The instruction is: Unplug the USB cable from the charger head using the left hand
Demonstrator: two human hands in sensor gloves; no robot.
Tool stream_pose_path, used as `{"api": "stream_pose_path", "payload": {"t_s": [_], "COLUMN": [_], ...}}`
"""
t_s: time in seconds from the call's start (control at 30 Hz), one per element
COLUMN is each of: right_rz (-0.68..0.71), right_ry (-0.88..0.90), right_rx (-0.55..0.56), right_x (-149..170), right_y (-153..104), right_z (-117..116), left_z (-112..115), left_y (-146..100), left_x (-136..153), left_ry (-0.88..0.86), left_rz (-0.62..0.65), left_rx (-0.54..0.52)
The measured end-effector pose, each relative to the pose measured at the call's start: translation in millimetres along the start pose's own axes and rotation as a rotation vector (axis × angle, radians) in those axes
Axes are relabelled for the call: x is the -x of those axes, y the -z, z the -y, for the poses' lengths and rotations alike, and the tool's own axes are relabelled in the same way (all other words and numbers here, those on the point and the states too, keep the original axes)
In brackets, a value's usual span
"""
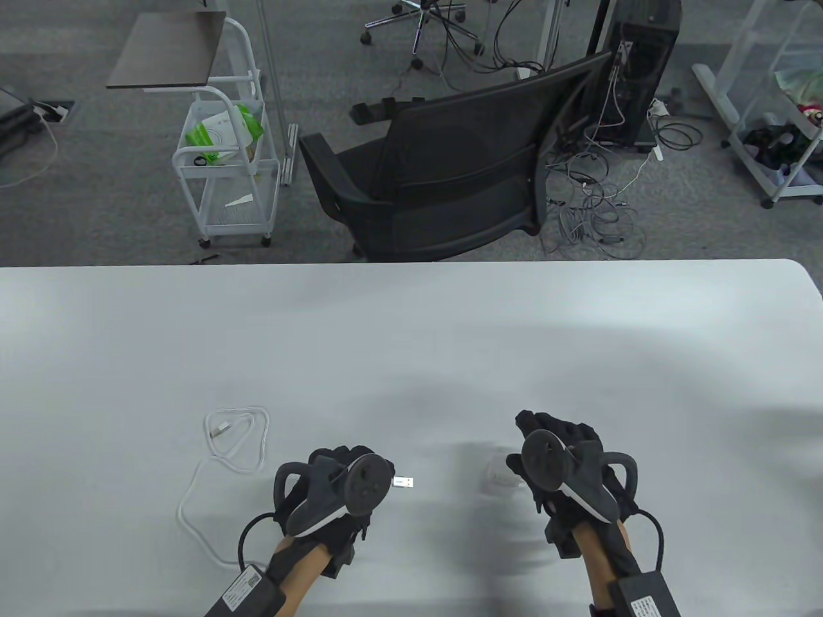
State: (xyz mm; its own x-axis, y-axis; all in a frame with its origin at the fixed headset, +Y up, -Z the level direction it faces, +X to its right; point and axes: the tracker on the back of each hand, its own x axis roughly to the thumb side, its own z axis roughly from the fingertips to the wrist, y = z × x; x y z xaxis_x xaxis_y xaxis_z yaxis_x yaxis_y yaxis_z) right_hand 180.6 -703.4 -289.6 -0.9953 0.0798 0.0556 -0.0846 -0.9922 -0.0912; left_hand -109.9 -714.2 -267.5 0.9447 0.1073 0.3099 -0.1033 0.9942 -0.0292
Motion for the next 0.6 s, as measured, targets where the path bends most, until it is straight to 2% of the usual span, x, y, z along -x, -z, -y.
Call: {"api": "stream_pose_path", "payload": {"t_s": [0.3,0.6], "right_rz": [-0.098,-0.127], "right_ry": [0.034,0.060], "right_rx": [-0.106,-0.132], "right_x": [26,34], "right_y": [6,8], "right_z": [-16,-19], "left_z": [43,49], "left_y": [13,13], "left_x": [-12,-23], "left_ry": [0.240,0.344], "left_rz": [0.043,0.066], "left_rx": [0.153,0.125]}}
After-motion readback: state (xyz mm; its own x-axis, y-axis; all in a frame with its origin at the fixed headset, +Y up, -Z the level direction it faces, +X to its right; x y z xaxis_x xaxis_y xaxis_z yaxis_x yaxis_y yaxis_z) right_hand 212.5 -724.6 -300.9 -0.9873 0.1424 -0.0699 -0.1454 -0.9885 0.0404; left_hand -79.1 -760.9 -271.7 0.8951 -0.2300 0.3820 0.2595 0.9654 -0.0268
